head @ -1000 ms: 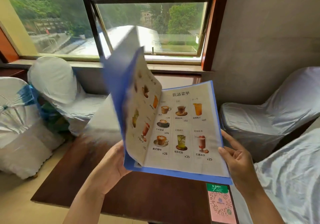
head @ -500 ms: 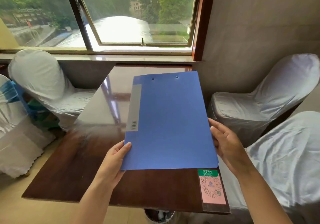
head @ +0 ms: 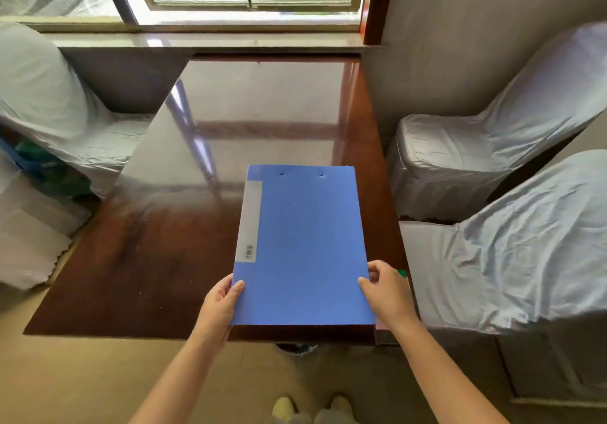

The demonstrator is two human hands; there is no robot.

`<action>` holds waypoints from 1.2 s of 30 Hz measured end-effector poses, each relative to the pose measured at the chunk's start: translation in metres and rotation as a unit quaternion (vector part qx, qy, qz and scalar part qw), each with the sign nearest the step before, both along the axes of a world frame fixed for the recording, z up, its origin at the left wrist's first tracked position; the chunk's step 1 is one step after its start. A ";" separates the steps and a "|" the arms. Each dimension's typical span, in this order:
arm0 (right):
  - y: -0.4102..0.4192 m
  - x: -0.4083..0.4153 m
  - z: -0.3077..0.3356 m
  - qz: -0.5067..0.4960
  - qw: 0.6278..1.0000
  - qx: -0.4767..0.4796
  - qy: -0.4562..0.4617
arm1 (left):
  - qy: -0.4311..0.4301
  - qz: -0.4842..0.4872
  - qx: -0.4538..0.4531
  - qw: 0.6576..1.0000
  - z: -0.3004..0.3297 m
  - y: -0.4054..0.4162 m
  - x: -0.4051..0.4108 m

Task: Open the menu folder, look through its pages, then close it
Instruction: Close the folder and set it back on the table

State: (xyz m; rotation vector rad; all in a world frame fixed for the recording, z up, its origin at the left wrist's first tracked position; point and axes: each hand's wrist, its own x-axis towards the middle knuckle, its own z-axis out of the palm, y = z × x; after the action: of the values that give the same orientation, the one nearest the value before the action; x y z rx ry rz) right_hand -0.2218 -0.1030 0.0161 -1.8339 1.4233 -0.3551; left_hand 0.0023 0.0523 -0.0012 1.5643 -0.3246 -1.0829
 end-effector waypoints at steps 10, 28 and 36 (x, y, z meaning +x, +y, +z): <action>-0.005 0.014 -0.078 0.000 0.979 -0.064 0.192 | -0.278 -0.100 0.144 0.944 -0.077 -0.018 0.008; 0.037 -0.021 -0.089 0.364 0.883 -0.197 0.221 | -0.626 -0.417 0.147 0.642 -0.067 0.017 -0.032; 0.027 -0.032 -0.097 0.363 0.896 -0.175 0.187 | -0.658 -0.412 0.122 0.619 -0.080 0.013 -0.024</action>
State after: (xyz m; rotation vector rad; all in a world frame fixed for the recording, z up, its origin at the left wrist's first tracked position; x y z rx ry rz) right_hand -0.2535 -0.0755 -0.0807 -2.6826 0.8184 0.1483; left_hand -0.0219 0.0653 -0.0814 2.3012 -2.1449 -0.3124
